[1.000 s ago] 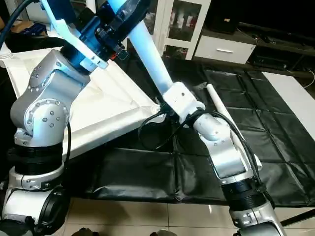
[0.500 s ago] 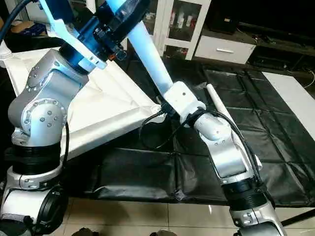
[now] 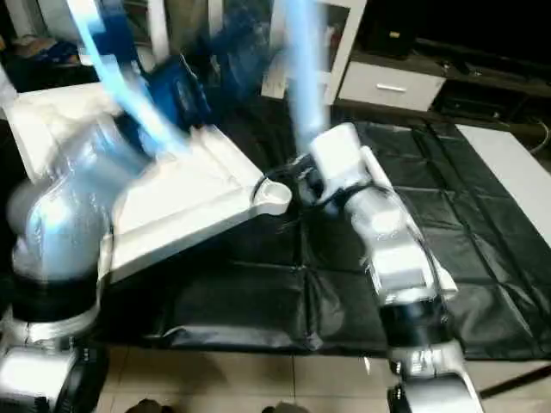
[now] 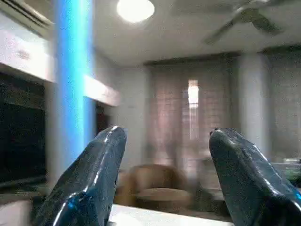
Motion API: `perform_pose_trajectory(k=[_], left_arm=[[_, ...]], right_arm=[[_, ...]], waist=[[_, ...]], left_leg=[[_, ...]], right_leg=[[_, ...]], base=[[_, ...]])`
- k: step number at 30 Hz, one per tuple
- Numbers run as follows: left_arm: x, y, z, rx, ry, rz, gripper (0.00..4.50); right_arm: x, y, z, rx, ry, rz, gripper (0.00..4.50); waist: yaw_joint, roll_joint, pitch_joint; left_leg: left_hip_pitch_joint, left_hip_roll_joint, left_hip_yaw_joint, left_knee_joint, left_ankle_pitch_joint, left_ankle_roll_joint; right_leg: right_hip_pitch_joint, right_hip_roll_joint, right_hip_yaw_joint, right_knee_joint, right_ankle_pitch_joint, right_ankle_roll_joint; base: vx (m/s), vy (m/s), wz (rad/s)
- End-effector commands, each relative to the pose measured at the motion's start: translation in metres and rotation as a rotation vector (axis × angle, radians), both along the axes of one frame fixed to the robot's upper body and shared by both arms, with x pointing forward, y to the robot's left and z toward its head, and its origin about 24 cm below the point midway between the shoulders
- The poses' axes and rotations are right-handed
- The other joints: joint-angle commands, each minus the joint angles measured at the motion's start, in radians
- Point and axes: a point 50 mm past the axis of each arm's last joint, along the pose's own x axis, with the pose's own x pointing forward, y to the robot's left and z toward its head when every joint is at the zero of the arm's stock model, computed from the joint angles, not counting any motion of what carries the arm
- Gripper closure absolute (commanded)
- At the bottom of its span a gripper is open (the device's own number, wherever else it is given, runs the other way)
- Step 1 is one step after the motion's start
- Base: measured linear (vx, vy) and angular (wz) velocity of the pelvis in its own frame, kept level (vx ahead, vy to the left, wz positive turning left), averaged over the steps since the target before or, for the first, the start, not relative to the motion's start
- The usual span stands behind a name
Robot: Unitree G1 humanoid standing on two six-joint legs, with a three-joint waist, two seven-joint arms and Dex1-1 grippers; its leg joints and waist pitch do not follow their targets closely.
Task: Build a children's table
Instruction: Pick table leg
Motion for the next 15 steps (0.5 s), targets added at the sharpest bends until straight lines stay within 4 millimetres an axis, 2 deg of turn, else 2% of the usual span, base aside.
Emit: perform_pose_trajectory(k=[1,2,3,4,5,6,7,8,9,10,11,12,14,15], left_arm=[[-0.002,0.007,0.006,-0.077,0.03,-0.045,1.02],[0.002,0.01,0.006,-0.096,0.052,-0.033,1.02],[0.016,0.018,0.003,-0.088,0.094,0.084,1.02],[0.031,0.027,-0.003,-0.058,0.142,0.215,1.02],[0.038,0.031,-0.006,-0.039,0.162,0.273,1.02],[0.055,0.043,-0.015,0.026,0.213,0.436,1.02],[0.074,0.058,-0.031,0.168,0.257,0.656,1.02],[0.086,0.069,-0.042,0.282,0.269,0.825,1.02],[0.086,0.069,-0.042,0.282,0.269,0.825,1.02],[0.089,0.067,-0.04,0.3,0.265,0.852,1.02],[0.091,0.056,-0.034,0.315,0.254,0.857,1.02],[0.092,0.047,-0.031,0.337,0.226,0.842,1.02],[0.091,0.033,-0.025,0.357,0.193,0.795,1.02],[0.091,0.032,-0.025,0.357,0.19,0.788,1.02]], right_arm=[[0.002,-0.006,0.004,0.031,-0.014,0.001,2.64],[0.001,-0.005,0.005,0.037,-0.019,0.011,2.64],[0.0,-0.003,0.007,0.061,-0.022,0.033,2.64],[-0.001,-0.001,0.008,0.078,-0.025,0.046,2.64],[-0.001,-0.001,0.009,0.079,-0.026,0.051,2.64],[-0.002,-0.001,0.009,0.078,-0.027,0.066,2.64],[-0.004,0.0,0.006,0.066,-0.017,0.095,2.64],[-0.006,0.001,0.001,0.069,0.012,0.128,2.64],[-0.006,0.001,0.001,0.069,0.012,0.128,2.64],[-0.008,0.003,-0.002,0.056,0.023,0.151,2.64],[-0.01,0.007,-0.006,0.036,0.034,0.178,2.64],[-0.011,0.01,-0.008,0.033,0.039,0.188,2.64],[-0.012,0.013,-0.01,0.035,0.041,0.196,2.64],[-0.012,0.013,-0.01,0.036,0.041,0.196,2.64]], waist=[[-0.005,0.017,-0.076],[-0.009,0.017,-0.076],[-0.008,0.02,-0.075],[-0.013,0.018,-0.074],[-0.013,0.02,-0.074],[-0.014,0.02,-0.074],[-0.012,0.005,-0.073],[-0.015,0.001,-0.073],[-0.013,0.004,-0.073],[-0.012,0.002,-0.076],[-0.011,0.005,-0.079],[-0.01,0.006,-0.08],[-0.001,0.009,-0.082],[0.0,0.005,-0.082]], left_leg=[[0.032,0.013,-0.006,-0.077,-0.284,-0.085],[0.03,0.012,-0.008,-0.078,-0.292,-0.081],[0.031,0.012,-0.009,-0.079,-0.297,-0.081],[0.033,0.011,-0.009,-0.079,-0.315,-0.076],[0.035,0.009,-0.012,-0.078,-0.328,-0.075],[0.035,0.01,-0.014,-0.079,-0.331,-0.076],[0.032,0.011,-0.017,-0.08,-0.331,-0.071],[0.033,0.009,-0.019,-0.079,-0.339,-0.075],[0.029,0.01,-0.023,-0.081,-0.335,-0.078],[0.029,0.011,-0.025,-0.081,-0.316,-0.083],[0.034,0.016,-0.026,-0.082,-0.299,-0.086],[0.033,0.018,-0.026,-0.082,-0.288,-0.087],[0.041,0.019,-0.021,-0.081,-0.272,-0.085],[0.04,0.019,-0.019,-0.081,-0.264,-0.083]], right_leg=[[0.042,-0.028,0.028,-0.072,-0.265,-0.13],[0.044,-0.028,0.027,-0.074,-0.279,-0.121],[0.044,-0.028,0.026,-0.076,-0.289,-0.115],[0.041,-0.024,0.025,-0.082,-0.318,-0.091],[0.04,-0.025,0.024,-0.086,-0.359,-0.064],[0.04,-0.026,0.024,-0.087,-0.372,-0.054],[0.037,-0.025,0.022,-0.093,-0.421,-0.015],[0.034,-0.029,0.022,-0.097,-0.476,0.021],[0.038,-0.031,0.02,-0.097,-0.492,0.036],[0.037,-0.037,0.02,-0.096,-0.497,0.037],[0.036,-0.041,0.02,-0.092,-0.442,0.0],[0.036,-0.041,0.02,-0.088,-0.402,-0.024],[0.031,-0.038,0.021,-0.077,-0.285,-0.093],[0.032,-0.038,0.022,-0.075,-0.261,-0.105]], base=[[0.0,0.0,0.0],[0.0,0.0,0.0],[0.0,0.0,0.0],[0.0,0.0,0.0],[0.0,0.0,0.0],[0.0,0.0,0.0],[0.0,0.0,0.0],[0.0,0.0,0.0],[0.0,0.0,0.0],[0.0,0.0,0.0],[0.0,0.0,0.0],[0.0,0.0,0.0],[0.0,0.0,0.0],[0.0,0.0,0.0]])
